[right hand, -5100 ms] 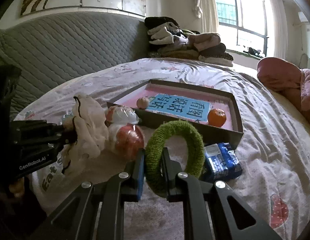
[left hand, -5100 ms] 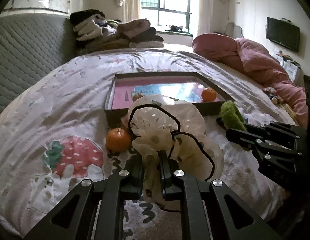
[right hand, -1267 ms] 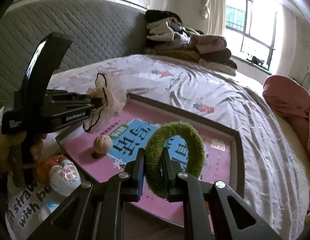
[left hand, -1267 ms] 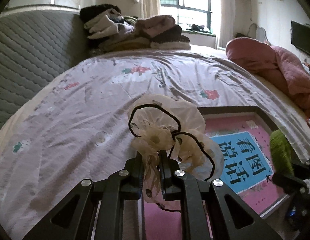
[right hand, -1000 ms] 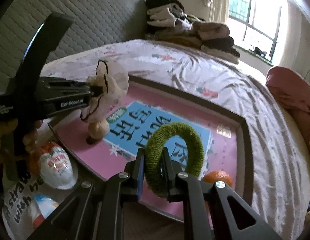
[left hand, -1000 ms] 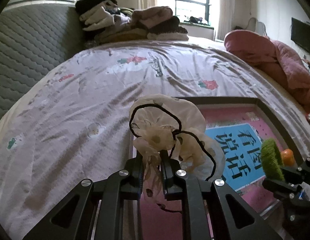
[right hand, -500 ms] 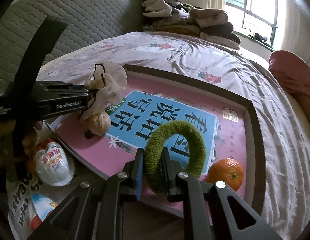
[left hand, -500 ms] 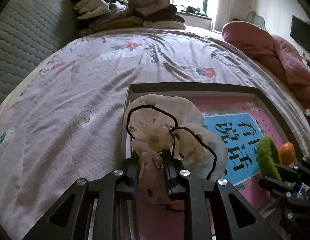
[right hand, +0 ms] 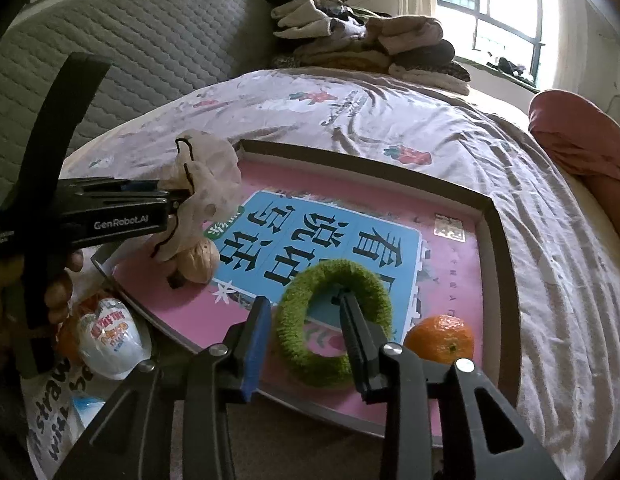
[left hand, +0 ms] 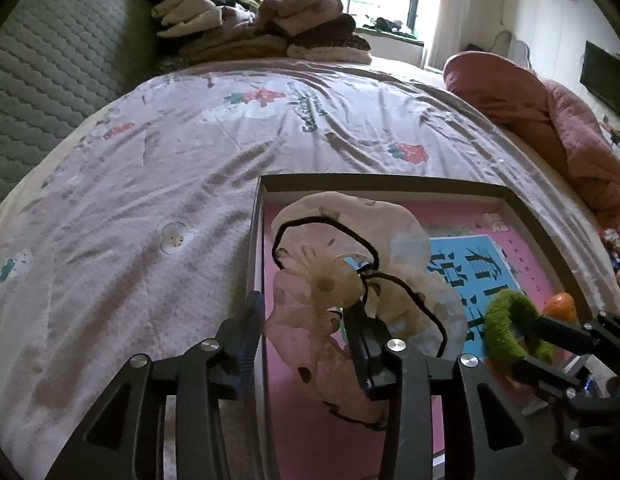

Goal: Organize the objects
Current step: 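Lower both tools into the tray and open them, releasing bag and ring, then withdraw both open tools from the tray toward the loose items beside it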

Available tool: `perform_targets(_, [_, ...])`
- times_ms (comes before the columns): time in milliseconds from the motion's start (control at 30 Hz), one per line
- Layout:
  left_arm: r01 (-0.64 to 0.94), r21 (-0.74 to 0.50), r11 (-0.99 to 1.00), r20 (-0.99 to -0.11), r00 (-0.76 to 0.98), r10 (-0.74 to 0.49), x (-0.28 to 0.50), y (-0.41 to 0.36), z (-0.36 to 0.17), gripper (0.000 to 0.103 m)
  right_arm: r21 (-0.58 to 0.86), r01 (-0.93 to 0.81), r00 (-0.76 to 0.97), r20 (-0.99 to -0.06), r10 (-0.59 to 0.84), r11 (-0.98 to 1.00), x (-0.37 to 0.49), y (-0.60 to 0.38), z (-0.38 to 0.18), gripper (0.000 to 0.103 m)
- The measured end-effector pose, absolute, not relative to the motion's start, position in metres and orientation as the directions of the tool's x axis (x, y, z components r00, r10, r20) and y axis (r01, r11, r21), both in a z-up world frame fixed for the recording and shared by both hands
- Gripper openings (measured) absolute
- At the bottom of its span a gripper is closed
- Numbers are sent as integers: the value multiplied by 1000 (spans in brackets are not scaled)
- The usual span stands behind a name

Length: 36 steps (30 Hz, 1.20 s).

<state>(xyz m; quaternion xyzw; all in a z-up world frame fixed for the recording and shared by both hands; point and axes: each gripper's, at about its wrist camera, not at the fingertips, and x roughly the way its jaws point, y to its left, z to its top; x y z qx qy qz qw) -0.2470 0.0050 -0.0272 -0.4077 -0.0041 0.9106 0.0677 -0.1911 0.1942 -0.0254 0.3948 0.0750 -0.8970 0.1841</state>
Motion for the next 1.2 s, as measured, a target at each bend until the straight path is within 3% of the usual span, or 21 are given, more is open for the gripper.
perform_targets(333, [-136,-91,-986,-756,-635,158,-242,4,-14,56,13,384,-638,-719,-276,-923,-189,196,-17,36])
perform_targets(767, [-142,-90,-986,-712,-683,163,-222,4,14,60,17,362,-684,-674,-278,-932,-184,204,3,36])
perform_targets(900, [-144,-82,-986,-689,-707,160,-212,5,27,64,15,366,-697,-658,-284,-931,-180,204,12,45])
perform_targets(1200, [-141,-93,-986,-647,-744,167,-183,0,54,70,13,369,-736,-607,-300,-929,-163,208,37,49])
